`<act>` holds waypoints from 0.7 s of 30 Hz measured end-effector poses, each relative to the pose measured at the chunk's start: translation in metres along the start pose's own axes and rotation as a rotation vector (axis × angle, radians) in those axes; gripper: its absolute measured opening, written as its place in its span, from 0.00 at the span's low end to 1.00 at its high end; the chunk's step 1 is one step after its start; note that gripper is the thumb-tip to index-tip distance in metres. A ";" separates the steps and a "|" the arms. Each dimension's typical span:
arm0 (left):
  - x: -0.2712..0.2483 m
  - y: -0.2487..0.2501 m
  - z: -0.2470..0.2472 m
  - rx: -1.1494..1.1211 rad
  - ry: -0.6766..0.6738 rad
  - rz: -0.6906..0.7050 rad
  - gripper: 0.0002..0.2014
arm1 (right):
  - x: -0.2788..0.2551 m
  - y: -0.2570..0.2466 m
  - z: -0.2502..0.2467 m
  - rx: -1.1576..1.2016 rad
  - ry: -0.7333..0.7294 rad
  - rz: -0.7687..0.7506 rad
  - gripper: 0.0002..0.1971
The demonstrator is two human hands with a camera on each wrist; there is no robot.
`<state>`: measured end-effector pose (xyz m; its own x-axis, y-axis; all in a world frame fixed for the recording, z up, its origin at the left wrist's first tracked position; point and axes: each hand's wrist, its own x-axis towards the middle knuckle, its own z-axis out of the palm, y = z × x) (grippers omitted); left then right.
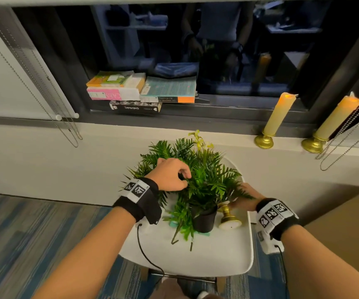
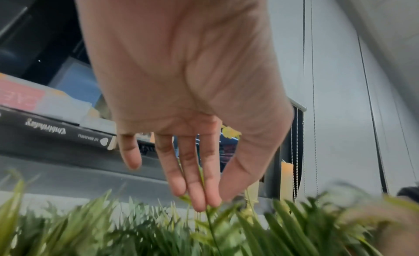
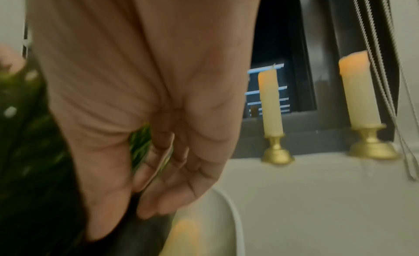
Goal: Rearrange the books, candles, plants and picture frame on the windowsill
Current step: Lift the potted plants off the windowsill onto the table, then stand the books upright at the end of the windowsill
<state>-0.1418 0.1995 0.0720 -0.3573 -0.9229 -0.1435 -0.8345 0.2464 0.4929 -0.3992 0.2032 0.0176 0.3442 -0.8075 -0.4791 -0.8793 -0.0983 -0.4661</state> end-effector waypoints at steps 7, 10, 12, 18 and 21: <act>0.000 -0.006 -0.031 -0.058 -0.017 0.008 0.09 | 0.001 0.009 -0.040 -0.037 0.109 -0.059 0.20; 0.004 -0.010 -0.042 -0.057 0.024 -0.015 0.12 | 0.002 0.012 -0.059 -0.064 0.157 -0.026 0.18; 0.008 -0.015 -0.053 -0.054 0.048 -0.024 0.12 | 0.002 0.010 -0.076 -0.093 0.185 0.009 0.16; 0.025 -0.035 -0.113 -0.039 0.183 -0.053 0.10 | 0.009 -0.026 -0.139 -0.065 0.332 -0.073 0.09; 0.039 -0.053 -0.142 -0.036 0.252 -0.104 0.08 | 0.026 -0.058 -0.165 -0.057 0.382 -0.159 0.07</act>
<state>-0.0518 0.1085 0.1627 -0.1515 -0.9882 0.0208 -0.8443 0.1403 0.5172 -0.3938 0.0919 0.1554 0.3395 -0.9364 -0.0892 -0.8457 -0.2624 -0.4647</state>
